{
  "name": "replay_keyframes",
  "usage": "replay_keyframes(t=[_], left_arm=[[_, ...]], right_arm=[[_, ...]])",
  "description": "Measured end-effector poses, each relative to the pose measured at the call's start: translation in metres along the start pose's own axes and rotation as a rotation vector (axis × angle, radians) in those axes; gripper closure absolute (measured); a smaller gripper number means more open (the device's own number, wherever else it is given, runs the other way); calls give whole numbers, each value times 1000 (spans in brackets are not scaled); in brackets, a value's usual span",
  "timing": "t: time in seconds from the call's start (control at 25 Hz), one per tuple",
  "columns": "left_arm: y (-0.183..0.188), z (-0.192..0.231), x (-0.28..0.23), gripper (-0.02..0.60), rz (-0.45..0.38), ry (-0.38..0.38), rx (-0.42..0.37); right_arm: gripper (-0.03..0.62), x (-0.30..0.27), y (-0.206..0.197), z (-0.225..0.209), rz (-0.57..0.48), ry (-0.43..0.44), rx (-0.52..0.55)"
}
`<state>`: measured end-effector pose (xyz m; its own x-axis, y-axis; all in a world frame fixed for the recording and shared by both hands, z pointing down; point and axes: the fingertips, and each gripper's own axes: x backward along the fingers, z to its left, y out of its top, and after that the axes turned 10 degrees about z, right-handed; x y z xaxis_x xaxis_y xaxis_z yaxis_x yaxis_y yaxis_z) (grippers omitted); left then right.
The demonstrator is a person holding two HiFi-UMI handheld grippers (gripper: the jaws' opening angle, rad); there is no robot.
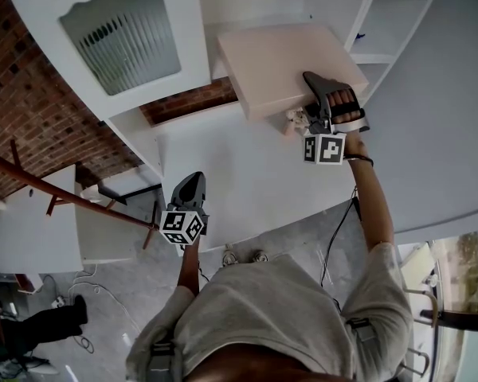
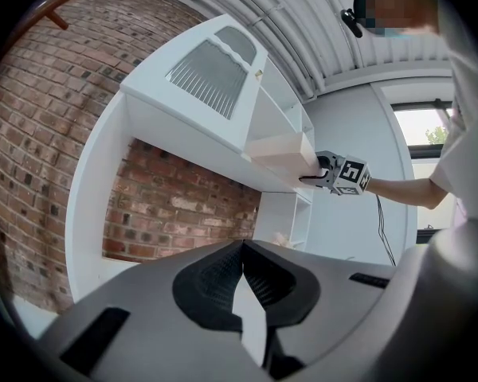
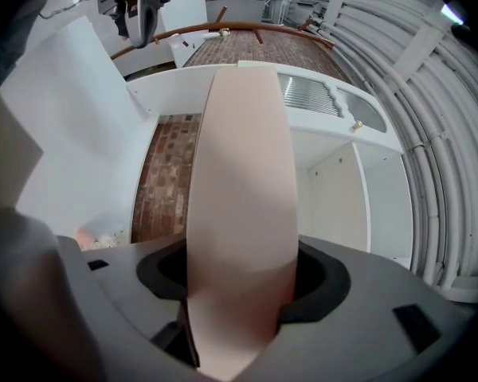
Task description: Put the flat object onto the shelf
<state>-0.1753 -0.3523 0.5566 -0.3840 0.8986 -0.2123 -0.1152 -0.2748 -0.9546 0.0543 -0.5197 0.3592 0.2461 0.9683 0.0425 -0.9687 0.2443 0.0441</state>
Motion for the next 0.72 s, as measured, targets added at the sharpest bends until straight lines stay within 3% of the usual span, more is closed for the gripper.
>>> replay_keyframes(t=[0.72], left_arm=[[1,7,4,566,-7,11,9]], right_arm=[[299,-64,9,-5,6,121,-17]])
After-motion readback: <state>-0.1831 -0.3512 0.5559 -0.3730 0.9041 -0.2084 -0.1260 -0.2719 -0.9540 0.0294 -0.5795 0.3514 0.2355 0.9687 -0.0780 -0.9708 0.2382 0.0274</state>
